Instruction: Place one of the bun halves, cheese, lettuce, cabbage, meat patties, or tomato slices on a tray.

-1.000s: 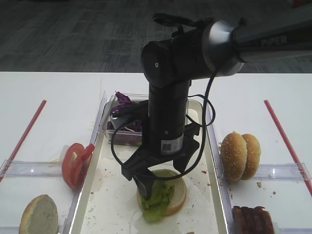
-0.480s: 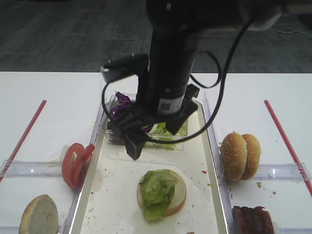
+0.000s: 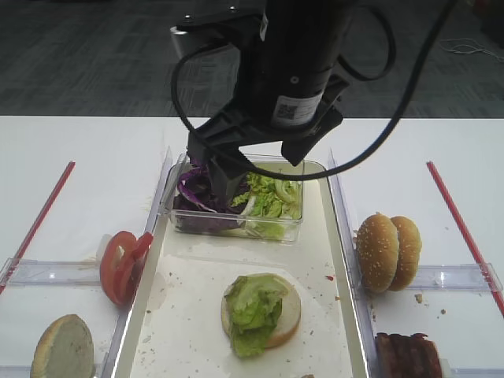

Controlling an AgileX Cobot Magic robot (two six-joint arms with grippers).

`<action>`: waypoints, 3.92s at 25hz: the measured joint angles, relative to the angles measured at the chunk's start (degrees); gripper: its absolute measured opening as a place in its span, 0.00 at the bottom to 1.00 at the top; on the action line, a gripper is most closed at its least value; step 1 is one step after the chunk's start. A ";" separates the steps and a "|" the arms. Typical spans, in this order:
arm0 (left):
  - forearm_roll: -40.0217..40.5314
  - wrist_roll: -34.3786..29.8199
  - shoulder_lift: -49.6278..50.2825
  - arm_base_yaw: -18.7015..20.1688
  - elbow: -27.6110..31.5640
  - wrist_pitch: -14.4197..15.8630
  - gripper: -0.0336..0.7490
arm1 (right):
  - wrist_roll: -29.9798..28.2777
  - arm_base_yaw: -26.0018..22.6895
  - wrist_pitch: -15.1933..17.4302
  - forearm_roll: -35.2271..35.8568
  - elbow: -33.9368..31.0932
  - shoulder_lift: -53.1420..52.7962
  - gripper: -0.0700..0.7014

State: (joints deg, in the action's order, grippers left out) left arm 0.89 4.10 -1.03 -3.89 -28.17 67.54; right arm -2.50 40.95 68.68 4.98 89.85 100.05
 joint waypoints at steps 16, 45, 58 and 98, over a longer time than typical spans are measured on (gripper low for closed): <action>0.00 0.00 0.00 0.00 0.00 0.00 0.80 | 2.50 -39.60 1.26 -2.25 0.00 3.06 0.98; 0.00 0.00 0.00 0.00 0.00 0.00 0.80 | -1.50 -41.81 -4.78 0.73 -56.78 -44.51 0.98; 0.00 0.00 0.00 0.00 0.00 0.00 0.80 | 0.07 -41.81 -5.93 -4.15 -62.23 -75.17 0.98; 0.00 0.00 0.00 0.00 0.00 0.00 0.80 | -0.80 -41.90 -4.86 -3.68 -62.23 -100.90 0.98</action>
State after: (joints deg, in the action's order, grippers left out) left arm 0.89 4.10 -1.03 -3.89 -28.17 67.54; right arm -3.30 -0.95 63.81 1.30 27.62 -0.86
